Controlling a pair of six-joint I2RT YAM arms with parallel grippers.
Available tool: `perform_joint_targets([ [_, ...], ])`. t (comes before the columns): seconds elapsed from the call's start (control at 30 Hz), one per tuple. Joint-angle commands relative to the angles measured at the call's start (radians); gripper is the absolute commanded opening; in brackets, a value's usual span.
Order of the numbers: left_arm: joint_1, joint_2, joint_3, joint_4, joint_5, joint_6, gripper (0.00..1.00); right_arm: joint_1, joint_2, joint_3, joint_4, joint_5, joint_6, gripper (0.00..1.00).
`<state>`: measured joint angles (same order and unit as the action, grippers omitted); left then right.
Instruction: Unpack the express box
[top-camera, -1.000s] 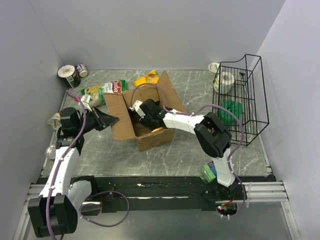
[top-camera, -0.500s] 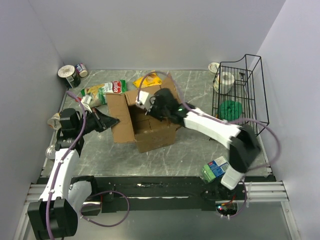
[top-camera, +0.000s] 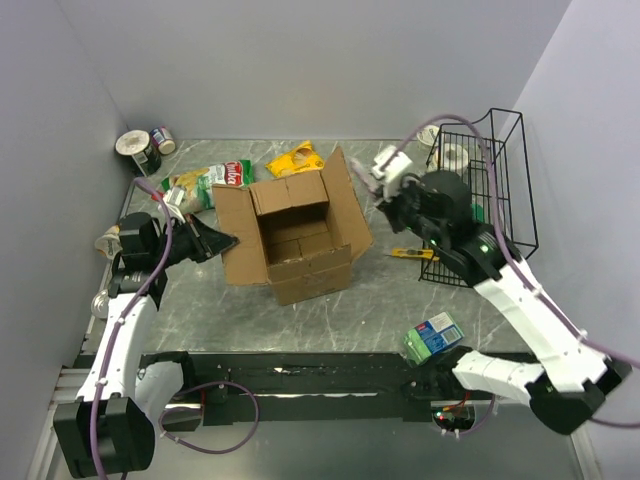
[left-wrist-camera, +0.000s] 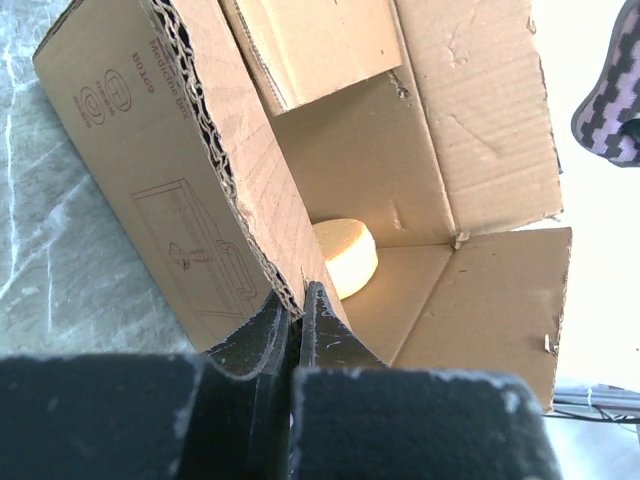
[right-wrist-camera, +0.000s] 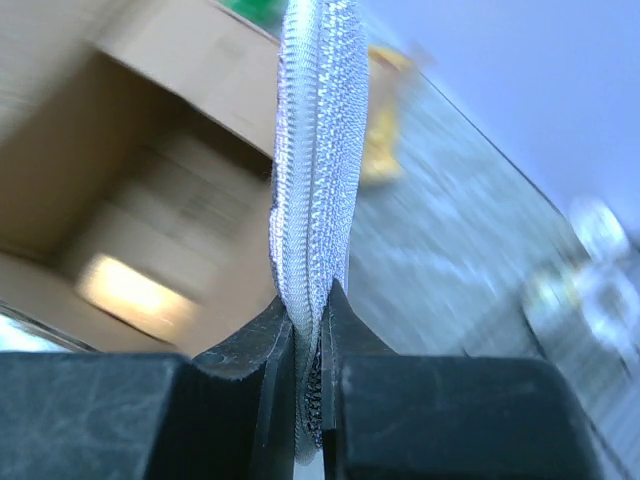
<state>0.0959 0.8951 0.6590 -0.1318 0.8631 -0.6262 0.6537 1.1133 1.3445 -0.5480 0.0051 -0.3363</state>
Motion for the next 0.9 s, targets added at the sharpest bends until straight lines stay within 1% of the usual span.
perform_joint_targets([
  [0.0,-0.007,0.005,0.045,-0.052,-0.010,0.108,0.01,-0.103,-0.111,-0.093,-0.124,0.196,0.081,0.00],
  [0.03,-0.008,0.004,0.050,-0.057,-0.007,0.111,0.01,-0.167,-0.119,-0.109,-0.162,0.203,0.103,0.00],
  [0.1,-0.008,-0.001,0.053,-0.074,-0.003,0.129,0.01,-0.213,-0.141,-0.146,-0.178,0.162,0.129,0.00],
  [0.2,-0.008,-0.013,0.051,-0.078,0.007,0.143,0.01,-0.223,-0.127,-0.234,-0.204,0.095,0.128,0.00],
  [0.27,-0.009,-0.022,0.054,-0.081,0.011,0.157,0.01,-0.223,-0.086,-0.263,-0.279,0.002,0.140,0.14],
  [0.3,-0.009,-0.024,0.057,-0.091,0.013,0.164,0.01,-0.223,-0.032,-0.268,-0.305,-0.037,0.144,0.29],
  [0.33,-0.009,-0.024,0.066,-0.095,0.019,0.175,0.01,-0.223,0.002,-0.259,-0.337,-0.081,0.134,0.38],
  [0.37,-0.009,-0.025,0.071,-0.103,0.022,0.206,0.01,-0.224,0.032,-0.243,-0.383,-0.097,0.134,0.43],
  [0.43,-0.008,-0.027,0.093,-0.137,0.034,0.242,0.01,-0.227,0.034,-0.205,-0.365,-0.073,0.131,0.59],
  [0.5,-0.010,-0.027,0.103,-0.156,0.043,0.295,0.01,-0.229,0.029,-0.150,-0.357,-0.071,0.096,0.69],
  [0.53,-0.010,-0.028,0.111,-0.178,0.048,0.310,0.01,-0.229,0.037,-0.064,-0.368,-0.077,0.082,0.70],
  [0.6,-0.010,-0.024,0.123,-0.195,0.057,0.353,0.01,-0.226,0.052,0.028,-0.371,-0.105,0.063,0.70],
  [0.63,-0.013,-0.025,0.131,-0.207,0.057,0.364,0.01,-0.224,0.049,0.089,-0.350,-0.117,0.057,0.70],
  [0.67,-0.015,-0.031,0.133,-0.212,0.054,0.381,0.01,-0.214,0.040,0.103,-0.319,-0.126,0.039,0.69],
  [0.7,-0.015,-0.036,0.136,-0.213,0.051,0.387,0.01,-0.197,0.019,0.110,-0.238,-0.119,0.023,0.66],
  [0.73,-0.018,-0.042,0.137,-0.216,0.051,0.390,0.01,-0.105,0.011,0.099,-0.196,-0.008,-0.027,0.66],
  [0.8,-0.019,-0.061,0.140,-0.210,0.060,0.387,0.01,-0.004,0.023,0.087,-0.146,0.077,-0.104,0.65],
  [0.83,-0.022,-0.067,0.139,-0.206,0.066,0.381,0.01,0.071,0.028,0.067,-0.109,0.062,-0.130,0.64],
  [0.87,-0.022,-0.085,0.137,-0.183,0.082,0.359,0.01,0.093,0.031,0.053,-0.090,0.020,-0.160,0.63],
])
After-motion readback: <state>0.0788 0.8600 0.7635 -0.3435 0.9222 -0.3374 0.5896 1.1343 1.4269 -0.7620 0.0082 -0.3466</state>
